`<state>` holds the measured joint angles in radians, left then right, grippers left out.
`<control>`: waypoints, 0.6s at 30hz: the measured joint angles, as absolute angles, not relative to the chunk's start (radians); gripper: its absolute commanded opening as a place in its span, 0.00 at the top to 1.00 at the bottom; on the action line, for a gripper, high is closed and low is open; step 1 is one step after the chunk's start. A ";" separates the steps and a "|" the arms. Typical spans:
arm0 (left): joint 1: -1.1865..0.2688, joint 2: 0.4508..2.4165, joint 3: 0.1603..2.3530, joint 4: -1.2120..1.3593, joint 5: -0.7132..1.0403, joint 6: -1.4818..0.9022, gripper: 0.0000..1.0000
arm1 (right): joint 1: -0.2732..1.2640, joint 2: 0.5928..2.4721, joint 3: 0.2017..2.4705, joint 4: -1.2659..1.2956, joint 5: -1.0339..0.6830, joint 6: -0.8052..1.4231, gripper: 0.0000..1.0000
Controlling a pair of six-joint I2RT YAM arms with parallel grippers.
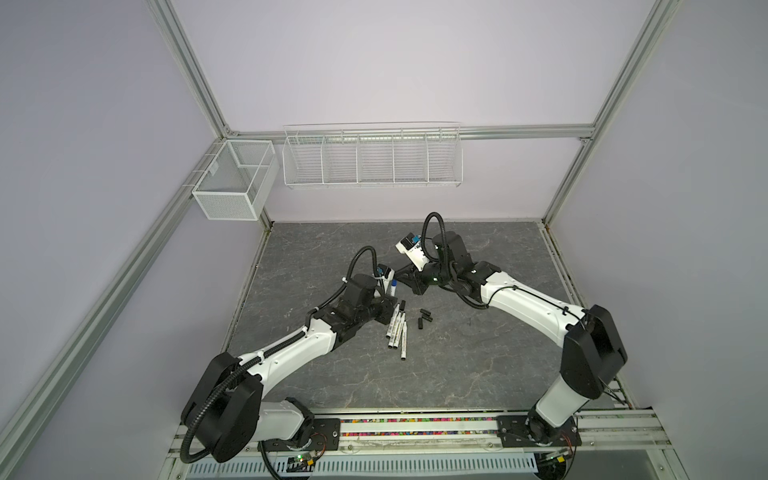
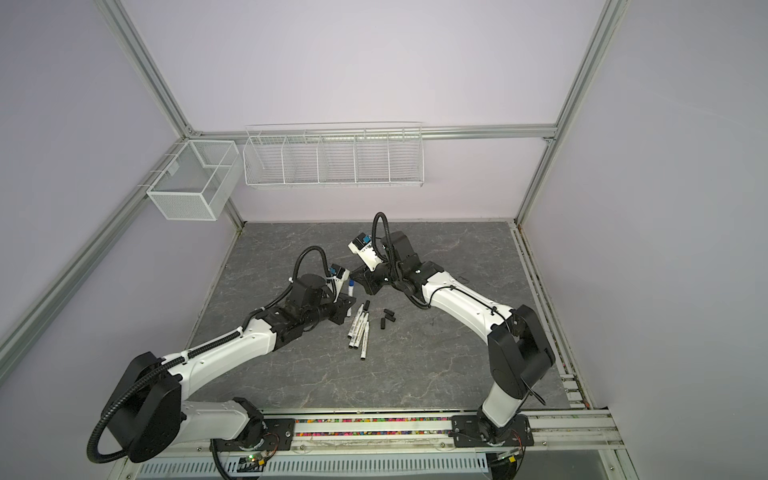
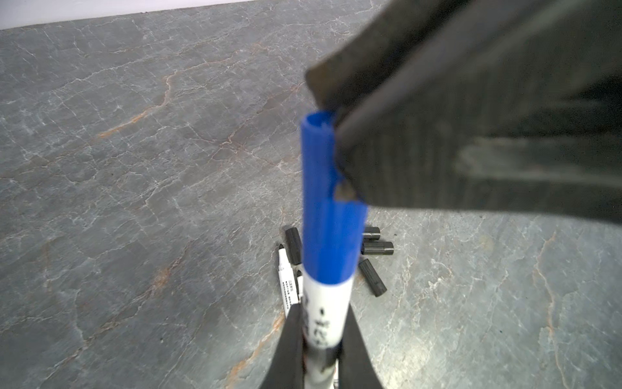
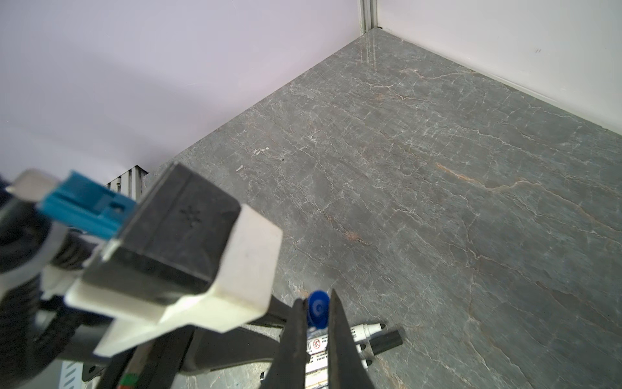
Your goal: Insert the pens into the pen caps
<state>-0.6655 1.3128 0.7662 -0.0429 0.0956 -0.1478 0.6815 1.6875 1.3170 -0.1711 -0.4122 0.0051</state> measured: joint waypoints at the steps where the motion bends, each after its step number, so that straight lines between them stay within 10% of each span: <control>1: -0.663 1.310 0.767 -0.044 0.100 -0.148 1.00 | 0.682 1.687 1.318 -0.172 -0.413 0.003 0.93; 18: -0.533 1.182 0.945 0.388 0.092 -0.293 1.00 | 0.528 1.721 1.141 -0.529 -0.543 0.091 0.93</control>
